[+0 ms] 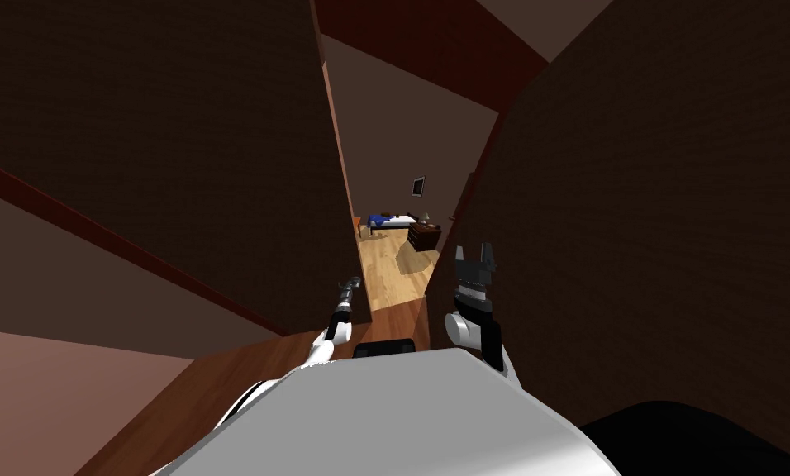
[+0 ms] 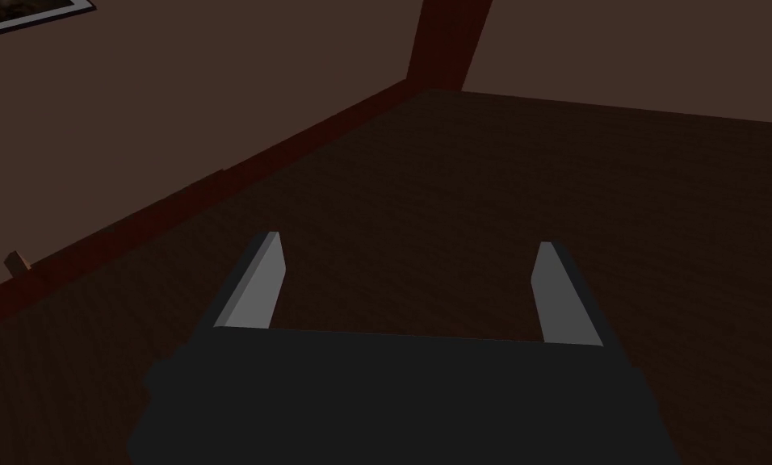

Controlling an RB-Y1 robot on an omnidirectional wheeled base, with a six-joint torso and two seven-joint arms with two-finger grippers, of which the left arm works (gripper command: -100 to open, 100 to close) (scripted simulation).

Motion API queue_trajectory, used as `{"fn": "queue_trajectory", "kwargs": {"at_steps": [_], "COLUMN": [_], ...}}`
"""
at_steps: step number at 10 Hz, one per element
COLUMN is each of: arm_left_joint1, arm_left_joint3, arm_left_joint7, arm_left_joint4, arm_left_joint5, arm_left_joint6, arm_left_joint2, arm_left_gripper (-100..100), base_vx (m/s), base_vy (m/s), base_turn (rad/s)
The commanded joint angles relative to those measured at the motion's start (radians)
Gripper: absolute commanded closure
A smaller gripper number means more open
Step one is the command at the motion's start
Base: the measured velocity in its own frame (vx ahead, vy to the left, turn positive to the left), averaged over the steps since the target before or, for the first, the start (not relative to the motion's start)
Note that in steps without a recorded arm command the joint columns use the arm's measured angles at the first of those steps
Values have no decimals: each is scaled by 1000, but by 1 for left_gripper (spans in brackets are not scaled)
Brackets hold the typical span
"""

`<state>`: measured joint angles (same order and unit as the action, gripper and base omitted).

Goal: Pull the door open

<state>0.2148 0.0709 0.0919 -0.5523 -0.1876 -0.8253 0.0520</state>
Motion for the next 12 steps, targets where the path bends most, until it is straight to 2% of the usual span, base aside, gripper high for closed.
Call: {"fn": "queue_trajectory", "kwargs": {"at_steps": [1, 4, 7, 10, 12], "arm_left_joint1": [-17, -19, -22, -26, -26], "arm_left_joint3": [-2, -12, -32, -50, -50], "arm_left_joint7": [-8, -30, -71, -108, -108], "arm_left_joint4": [-14, -15, -15, -13, -13], "arm_left_joint5": [1, 5, 15, 25, 25], "arm_left_joint6": [4, -4, -18, -27, -27], "arm_left_joint2": [13, 36, 77, 111, 111], "arm_left_gripper": [100, 100, 100, 100, 100], "base_vx": [-191, -213, -193, -124, -25], "base_vy": [36, -7, -3, 13, 19], "base_turn": [-25, -7, 6, -4, 0]}}
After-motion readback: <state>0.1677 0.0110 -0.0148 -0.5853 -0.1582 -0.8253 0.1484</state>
